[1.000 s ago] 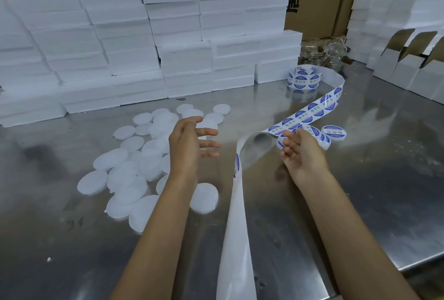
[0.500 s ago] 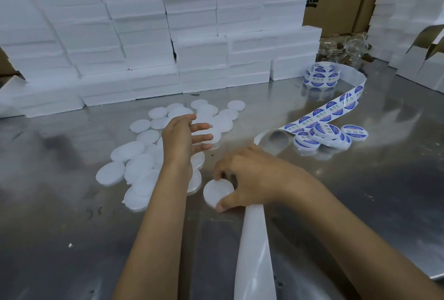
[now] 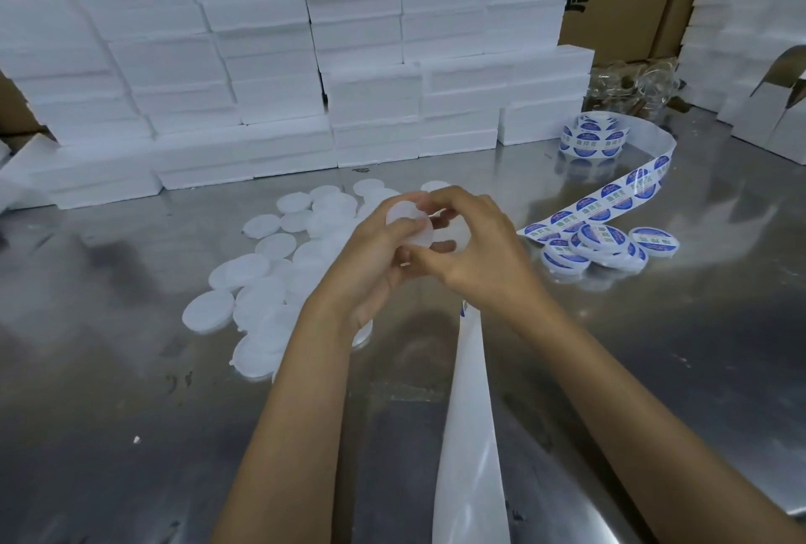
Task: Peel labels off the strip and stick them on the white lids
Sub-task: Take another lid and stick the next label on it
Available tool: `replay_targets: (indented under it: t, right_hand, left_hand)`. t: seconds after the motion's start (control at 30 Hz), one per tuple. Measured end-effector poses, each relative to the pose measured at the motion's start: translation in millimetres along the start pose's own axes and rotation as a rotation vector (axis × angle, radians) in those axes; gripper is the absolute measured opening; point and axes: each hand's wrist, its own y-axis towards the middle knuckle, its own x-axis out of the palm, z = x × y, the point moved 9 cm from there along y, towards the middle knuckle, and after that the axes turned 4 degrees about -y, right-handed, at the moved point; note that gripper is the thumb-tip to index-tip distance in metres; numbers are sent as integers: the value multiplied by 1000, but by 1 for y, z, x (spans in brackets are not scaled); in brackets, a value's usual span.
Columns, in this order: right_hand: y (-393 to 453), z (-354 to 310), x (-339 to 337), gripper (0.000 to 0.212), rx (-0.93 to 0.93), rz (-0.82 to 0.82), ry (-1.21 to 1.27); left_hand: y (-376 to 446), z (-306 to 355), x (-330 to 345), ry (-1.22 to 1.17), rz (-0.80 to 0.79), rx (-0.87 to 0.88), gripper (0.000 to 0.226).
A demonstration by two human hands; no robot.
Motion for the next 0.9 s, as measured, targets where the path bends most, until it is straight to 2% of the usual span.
replay_targets:
  t: [0.1,0.17,0.23,0.3,0.33,0.43,0.5,0.57,0.67,0.77,0.9]
  right_hand:
    - [-6,12,-13,33,39,142,82]
    - [-12,22,-29,28,81,228,44]
    - [-16,33,-34,30,138,162,-190]
    - [-21,43,-27,38,187,-3,-416]
    - [-24,48,-21,42,213,-85,-432]
    - [-30,61,0,47,313,-266,-160]
    - [-30,65,6,47,379,-273,63]
    - [-29,66,4,41,402,-235,186]
    - [-31,62,7,33,402,-246,294]
    - [-29,56,6,28,366,-229,358]
    - [-27,47,2,28,266,-181,310]
  left_hand:
    - [0,2,1,40,64,31,32]
    - [-2,3,-7,83,144,42,28]
    - [-2,2,-16,149,234,15,27]
    - [-2,-1,-23,234,298,-33,28]
    - [-2,-4,-24,270,304,-62,28]
    - [-3,-18,-21,332,265,-144,24]
    - [-1,-28,-20,404,240,-192,22]
    - [0,-33,-19,462,217,-221,16]
    - [1,-33,-18,416,205,-213,13]
    - [1,-33,-24,432,287,-220,14]
    - [-3,-38,-26,278,309,-276,7]
